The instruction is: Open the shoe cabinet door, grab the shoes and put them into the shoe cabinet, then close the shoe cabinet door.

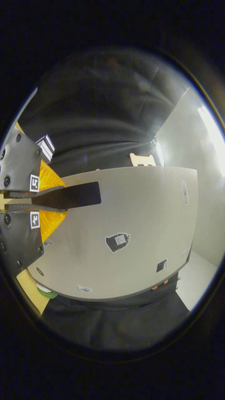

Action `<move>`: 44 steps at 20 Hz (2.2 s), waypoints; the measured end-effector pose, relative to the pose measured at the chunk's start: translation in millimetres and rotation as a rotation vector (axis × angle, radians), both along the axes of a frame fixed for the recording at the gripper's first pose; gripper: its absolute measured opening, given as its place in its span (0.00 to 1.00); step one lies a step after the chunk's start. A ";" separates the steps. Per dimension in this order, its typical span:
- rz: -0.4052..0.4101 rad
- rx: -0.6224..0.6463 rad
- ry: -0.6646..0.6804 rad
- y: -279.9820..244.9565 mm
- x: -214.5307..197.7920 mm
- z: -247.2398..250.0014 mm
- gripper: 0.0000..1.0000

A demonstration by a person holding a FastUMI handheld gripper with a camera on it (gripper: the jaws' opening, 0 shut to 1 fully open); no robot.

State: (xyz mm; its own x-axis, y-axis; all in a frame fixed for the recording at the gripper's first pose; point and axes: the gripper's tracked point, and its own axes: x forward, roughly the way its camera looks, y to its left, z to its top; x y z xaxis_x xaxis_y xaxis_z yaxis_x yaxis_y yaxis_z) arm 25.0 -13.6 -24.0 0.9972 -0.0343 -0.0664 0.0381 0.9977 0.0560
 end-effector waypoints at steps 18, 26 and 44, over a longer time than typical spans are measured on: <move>0.143 0.032 0.020 -36.2 -66.6 15.8 0.08; 0.150 0.041 0.023 -80.6 -120.3 29.1 0.08; -0.120 0.050 -0.013 -276.0 -211.7 59.4 0.04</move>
State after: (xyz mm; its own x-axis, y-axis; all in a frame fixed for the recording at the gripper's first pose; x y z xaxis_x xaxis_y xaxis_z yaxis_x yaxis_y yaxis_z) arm -186.7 -289.6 35.4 0.9870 -0.1500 -0.0580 0.1556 0.9820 0.1072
